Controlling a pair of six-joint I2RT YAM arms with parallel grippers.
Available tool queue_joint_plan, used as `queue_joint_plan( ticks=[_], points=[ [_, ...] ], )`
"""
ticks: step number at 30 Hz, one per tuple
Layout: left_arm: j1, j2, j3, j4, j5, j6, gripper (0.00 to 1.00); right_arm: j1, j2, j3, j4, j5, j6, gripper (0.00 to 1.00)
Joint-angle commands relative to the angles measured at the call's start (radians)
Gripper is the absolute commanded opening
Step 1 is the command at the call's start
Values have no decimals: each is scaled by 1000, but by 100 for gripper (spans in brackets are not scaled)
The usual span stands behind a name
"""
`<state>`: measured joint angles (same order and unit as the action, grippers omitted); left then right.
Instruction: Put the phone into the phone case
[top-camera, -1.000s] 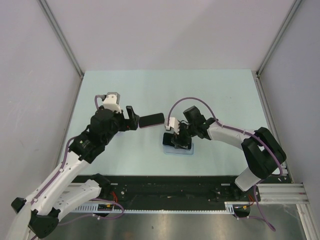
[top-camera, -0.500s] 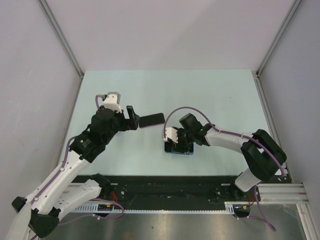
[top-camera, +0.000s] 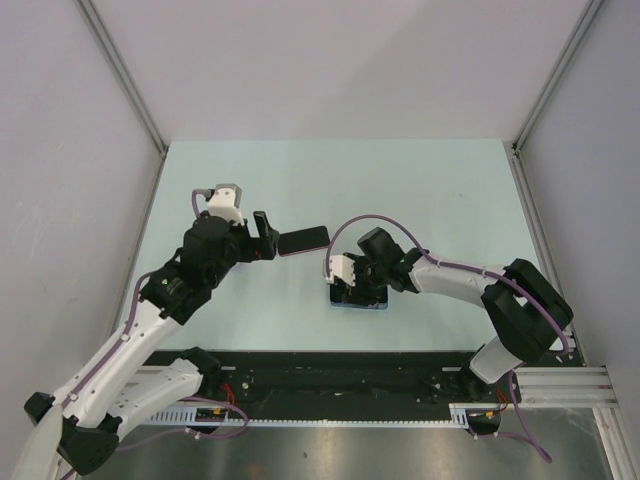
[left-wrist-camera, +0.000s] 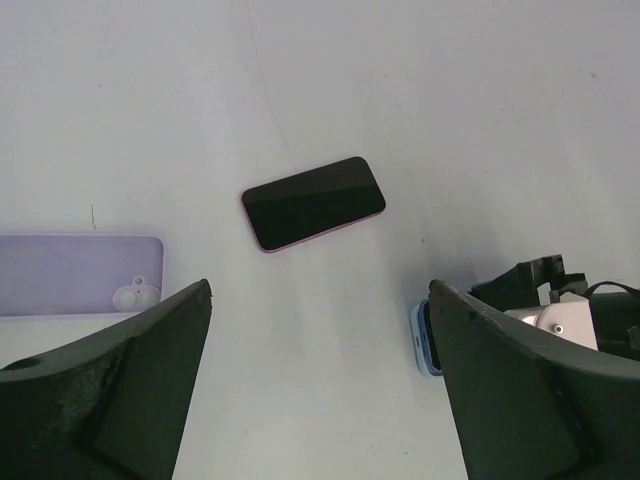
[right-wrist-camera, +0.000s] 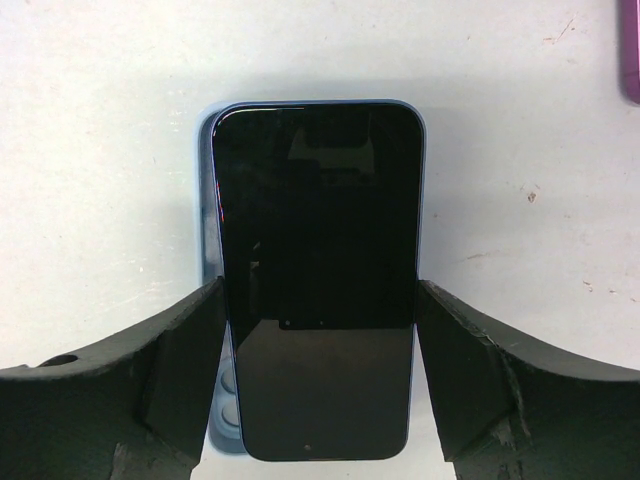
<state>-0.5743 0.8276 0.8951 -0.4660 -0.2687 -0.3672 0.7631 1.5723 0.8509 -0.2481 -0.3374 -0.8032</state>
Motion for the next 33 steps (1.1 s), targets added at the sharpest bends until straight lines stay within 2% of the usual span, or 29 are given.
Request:
queue_joint_plan(
  ticks=[1,5,17,22,26,27,29,32,33],
  points=[
    [10,1,-10,29,2,-19,93,5,-32,5,40,6,12,77],
    [10,2,-12,30,3,-21,94,10,-29,7,30,9,22,81],
    [13,7,-12,30,2,-21,93,1,-126,1,45,-55,61,80],
    [13,28,-15,38,60,-18,94,-13,-263,-73,180,-26,202,80],
    [14,59,-15,49,121,-36,90,-1,-319,-75,234,59,427,76],
    [14,68,-13,52,147,-44,89,10,-328,-79,237,75,529,73],
    [16,108,4,64,224,-50,88,21,-362,-85,230,138,629,66],
    [25,186,57,49,261,-62,83,39,-408,-90,172,306,881,43],
    [33,205,71,41,293,-65,82,33,-417,-92,140,320,941,33]
  ],
)
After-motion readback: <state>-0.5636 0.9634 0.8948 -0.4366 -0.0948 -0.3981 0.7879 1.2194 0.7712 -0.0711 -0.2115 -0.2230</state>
